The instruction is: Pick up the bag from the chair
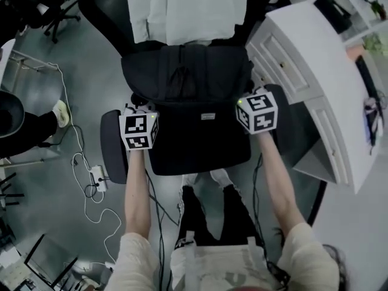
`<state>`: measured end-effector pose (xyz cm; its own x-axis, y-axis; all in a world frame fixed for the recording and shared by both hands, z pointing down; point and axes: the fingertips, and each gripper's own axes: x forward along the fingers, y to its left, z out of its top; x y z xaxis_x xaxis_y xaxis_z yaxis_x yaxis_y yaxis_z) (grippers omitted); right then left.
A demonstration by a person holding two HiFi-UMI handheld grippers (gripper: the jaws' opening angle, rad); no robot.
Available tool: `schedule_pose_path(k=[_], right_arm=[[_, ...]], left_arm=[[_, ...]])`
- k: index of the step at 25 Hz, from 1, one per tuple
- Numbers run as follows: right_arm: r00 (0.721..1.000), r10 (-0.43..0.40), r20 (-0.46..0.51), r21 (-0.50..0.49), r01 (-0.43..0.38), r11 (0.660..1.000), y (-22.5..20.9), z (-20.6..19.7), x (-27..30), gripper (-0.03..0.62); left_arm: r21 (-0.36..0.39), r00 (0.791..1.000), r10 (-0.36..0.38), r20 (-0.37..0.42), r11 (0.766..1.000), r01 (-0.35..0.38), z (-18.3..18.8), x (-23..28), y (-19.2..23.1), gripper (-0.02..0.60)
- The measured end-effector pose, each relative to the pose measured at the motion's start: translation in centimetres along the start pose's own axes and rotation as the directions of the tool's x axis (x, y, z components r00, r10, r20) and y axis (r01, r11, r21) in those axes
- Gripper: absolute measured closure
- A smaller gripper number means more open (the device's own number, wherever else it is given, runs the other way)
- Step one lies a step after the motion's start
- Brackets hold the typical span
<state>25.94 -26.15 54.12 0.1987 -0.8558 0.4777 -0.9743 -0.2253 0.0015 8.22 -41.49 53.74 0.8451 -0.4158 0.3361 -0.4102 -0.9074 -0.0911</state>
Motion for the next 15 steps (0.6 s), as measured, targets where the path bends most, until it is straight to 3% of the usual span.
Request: schedule_pose_path(k=[15], right_arm=[[0.994, -0.037, 0.106, -0.015, 0.038, 0.999, 3.3, 12.5, -13.4, 0.474]], left_arm=[[0.014, 0.995, 0.036, 0.096, 0.999, -0.037, 15.5, -12.4, -0.5, 0.534]])
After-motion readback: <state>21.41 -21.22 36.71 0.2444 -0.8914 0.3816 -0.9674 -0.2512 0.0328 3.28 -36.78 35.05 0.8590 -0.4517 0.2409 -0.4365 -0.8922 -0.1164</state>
